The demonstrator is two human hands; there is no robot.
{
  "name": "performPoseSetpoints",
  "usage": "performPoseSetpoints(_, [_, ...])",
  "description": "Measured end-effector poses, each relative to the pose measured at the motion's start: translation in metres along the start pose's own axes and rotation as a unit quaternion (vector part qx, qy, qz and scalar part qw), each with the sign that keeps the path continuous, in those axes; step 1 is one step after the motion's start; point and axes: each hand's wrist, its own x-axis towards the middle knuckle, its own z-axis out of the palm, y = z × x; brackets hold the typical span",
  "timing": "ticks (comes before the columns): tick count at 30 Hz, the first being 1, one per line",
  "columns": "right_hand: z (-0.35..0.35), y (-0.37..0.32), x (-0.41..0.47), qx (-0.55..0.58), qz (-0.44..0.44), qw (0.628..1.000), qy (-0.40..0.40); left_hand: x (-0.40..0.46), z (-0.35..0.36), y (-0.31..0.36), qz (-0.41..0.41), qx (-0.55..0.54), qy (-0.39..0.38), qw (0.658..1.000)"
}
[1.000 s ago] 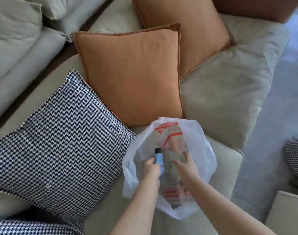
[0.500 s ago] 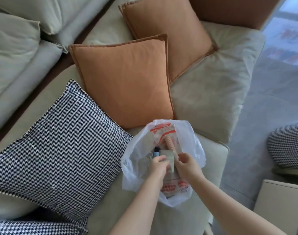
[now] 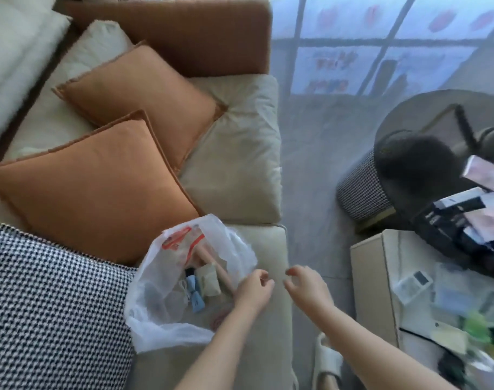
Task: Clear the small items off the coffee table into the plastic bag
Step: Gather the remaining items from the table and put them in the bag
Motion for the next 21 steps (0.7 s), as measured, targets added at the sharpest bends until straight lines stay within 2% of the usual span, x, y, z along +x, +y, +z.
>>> performPoseSetpoints(2, [-0.016, 0.029, -0.008, -0.015, 0.017, 0.999, 0.023, -0.003, 0.023, 0.017, 0.031, 0.065, -0.021, 0.997])
performPoseSetpoints(7, [-0.046, 0.108, -0.027, -0.013, 0.065, 0.995, 0.068, -0.012, 0.092, 0.055, 0.087, 0.144, -0.056, 0.984])
performPoseSetpoints(21, [-0.089, 0.355, -0.091, 0.058, 0.152, 0.981, 0.102, -0.064, 0.301, 0.124, 0.137, 0.279, -0.106, 0.944])
